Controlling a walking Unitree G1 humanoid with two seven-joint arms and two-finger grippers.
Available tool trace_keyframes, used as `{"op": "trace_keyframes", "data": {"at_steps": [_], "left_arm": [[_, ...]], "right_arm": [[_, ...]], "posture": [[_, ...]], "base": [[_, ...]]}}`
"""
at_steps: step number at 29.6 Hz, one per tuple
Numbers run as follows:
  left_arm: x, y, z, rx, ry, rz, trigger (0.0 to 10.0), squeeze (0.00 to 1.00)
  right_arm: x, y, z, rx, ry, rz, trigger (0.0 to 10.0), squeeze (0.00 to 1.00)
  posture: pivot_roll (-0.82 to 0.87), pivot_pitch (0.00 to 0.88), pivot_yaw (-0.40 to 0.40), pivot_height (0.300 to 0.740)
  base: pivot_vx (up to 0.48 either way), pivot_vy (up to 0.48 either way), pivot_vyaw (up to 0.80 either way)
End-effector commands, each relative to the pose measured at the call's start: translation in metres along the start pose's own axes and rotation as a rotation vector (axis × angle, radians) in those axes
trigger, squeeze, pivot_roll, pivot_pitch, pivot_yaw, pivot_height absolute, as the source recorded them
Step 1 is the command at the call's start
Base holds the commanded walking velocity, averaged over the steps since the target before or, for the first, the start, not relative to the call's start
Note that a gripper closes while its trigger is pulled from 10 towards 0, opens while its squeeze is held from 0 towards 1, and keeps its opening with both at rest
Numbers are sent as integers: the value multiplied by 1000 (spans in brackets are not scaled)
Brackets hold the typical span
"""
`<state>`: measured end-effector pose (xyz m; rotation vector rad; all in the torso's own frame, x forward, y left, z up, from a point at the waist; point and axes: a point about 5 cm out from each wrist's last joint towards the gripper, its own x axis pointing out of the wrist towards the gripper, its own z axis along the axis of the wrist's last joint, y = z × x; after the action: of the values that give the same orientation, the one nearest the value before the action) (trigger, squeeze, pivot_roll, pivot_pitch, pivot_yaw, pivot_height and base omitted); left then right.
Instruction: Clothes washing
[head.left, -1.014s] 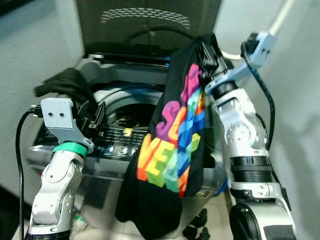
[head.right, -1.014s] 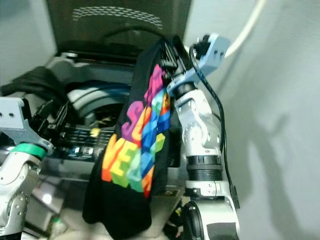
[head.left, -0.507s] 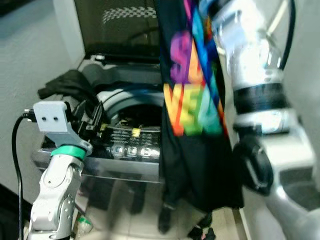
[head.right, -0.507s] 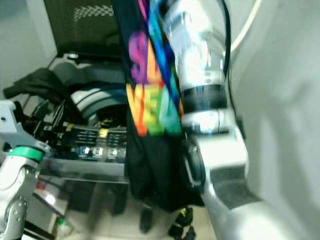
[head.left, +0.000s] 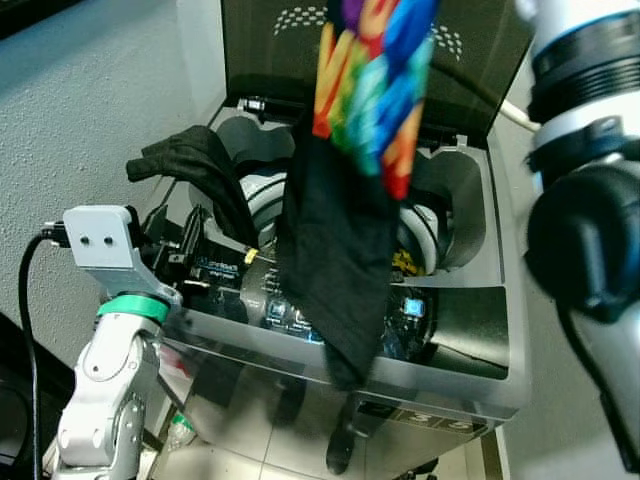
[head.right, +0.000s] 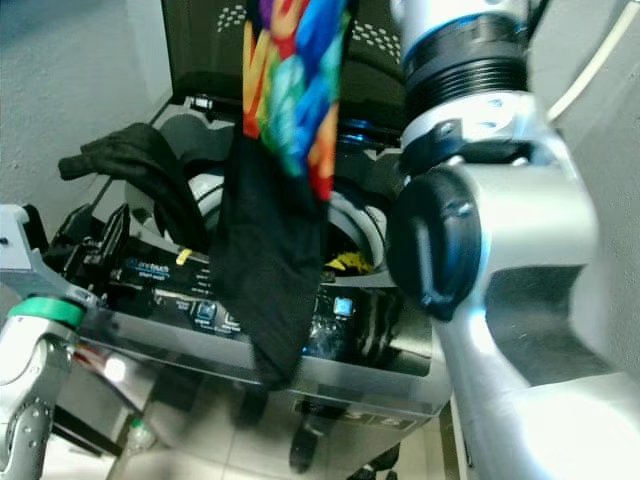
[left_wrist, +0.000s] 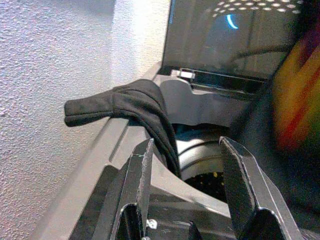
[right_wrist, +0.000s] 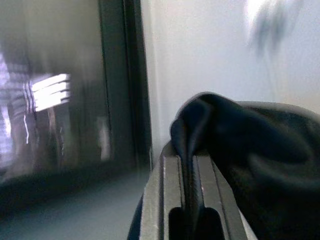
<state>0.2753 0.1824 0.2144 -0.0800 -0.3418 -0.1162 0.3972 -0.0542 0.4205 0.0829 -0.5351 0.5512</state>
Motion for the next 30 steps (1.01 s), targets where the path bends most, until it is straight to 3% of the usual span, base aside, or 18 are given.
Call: {"op": "trace_keyframes", "data": {"at_steps": [1,2,3,4,5,6,8,11,14,17,22,23,25,26,30], "left_arm": [[-2,-2,-1,18,13,-14,10000,0],[-2,-4,-1,23,21,-30,10000,0],[-2,-4,-1,23,21,-30,10000,0],[-4,-8,-3,42,56,-85,10000,0],[-4,-8,-3,42,56,-85,10000,0],[-7,-15,-4,56,87,-175,10000,0],[-7,-15,-4,56,87,-175,10000,0],[-14,-34,-2,80,173,-419,10000,0],[-14,-37,0,74,185,-463,10000,0],[-11,-40,5,76,215,-532,10000,0],[-10,-38,8,76,220,-539,10000,0],[-8,-36,10,85,211,-533,10000,0],[-8,-35,11,92,208,-530,10000,0],[-7,-34,12,100,205,-526,10000,0],[-6,-32,13,108,202,-514,10000,0]], "right_arm": [[-1,3,-10,-57,61,22,10000,0],[-9,6,-40,-122,162,42,10000,0],[-9,6,-40,-122,162,42,10000,0],[-20,4,-67,-161,258,48,10000,0],[-20,4,-67,-161,258,48,10000,0],[-29,0,-84,-173,321,49,10000,0],[-29,0,-84,-173,321,49,10000,0],[-42,-16,-98,-248,422,39,10000,0],[-45,-22,-98,-272,455,41,10000,0],[-52,-28,-101,-335,602,192,10000,0],[-53,-28,-97,-350,644,291,10000,0],[-51,-25,-91,-304,637,362,10000,318],[-50,-23,-87,-271,628,410,10000,318],[-49,-20,-82,-219,609,460,10000,1000],[-48,-17,-73,-163,581,543,10000,1000]], "posture": [[172,39,-6,740],[172,39,-6,740],[172,39,-6,740],[177,51,-2,740],[177,51,-2,740],[177,51,-2,740],[177,51,-2,740],[171,59,20,740],[171,59,20,740],[166,55,37,740],[164,52,41,740],[164,52,41,740],[164,52,41,740],[165,45,48,740],[166,40,47,740]], "base": [[0,0,0],[0,0,0],[0,0,0],[0,0,0],[0,0,0],[0,0,0],[0,0,0],[0,0,0],[0,0,0],[0,0,0],[0,0,0],[0,0,0],[0,0,0],[0,0,0],[0,0,0]]}}
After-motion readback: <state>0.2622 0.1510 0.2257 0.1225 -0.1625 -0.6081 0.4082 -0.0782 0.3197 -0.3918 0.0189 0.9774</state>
